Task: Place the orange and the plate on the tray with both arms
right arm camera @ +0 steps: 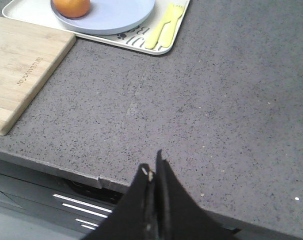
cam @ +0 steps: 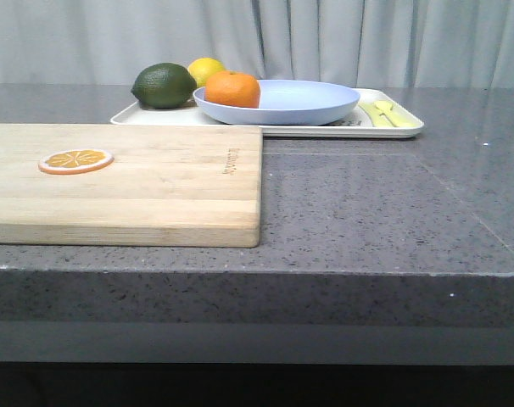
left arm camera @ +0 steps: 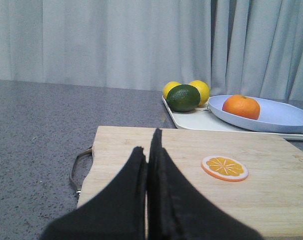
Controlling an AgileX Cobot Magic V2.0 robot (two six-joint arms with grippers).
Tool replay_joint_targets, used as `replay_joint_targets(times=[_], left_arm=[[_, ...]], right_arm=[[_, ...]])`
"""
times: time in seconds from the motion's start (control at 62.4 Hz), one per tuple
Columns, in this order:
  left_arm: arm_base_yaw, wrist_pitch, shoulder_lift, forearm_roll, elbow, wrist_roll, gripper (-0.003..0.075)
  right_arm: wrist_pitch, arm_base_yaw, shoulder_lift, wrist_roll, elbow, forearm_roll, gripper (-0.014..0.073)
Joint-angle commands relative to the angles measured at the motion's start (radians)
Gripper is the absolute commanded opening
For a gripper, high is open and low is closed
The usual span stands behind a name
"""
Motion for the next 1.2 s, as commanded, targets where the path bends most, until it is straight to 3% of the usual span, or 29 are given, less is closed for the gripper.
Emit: replay_joint_targets(times=[0.0,1.187], left_arm=[[0.001,-0.061,-0.020,-0.028,0.027,-0.008,-0.0020],[0.001,-0.047,-0.020,-0.030,0.027,-0.008,-0.0020]], right_arm=[[-0.074,0.002,0.007,-0.009,-0.021,-0.012,-0.0067],[-0.112,-0.013,-0.019,-0.009,0.020,-0.045,-0.0067]])
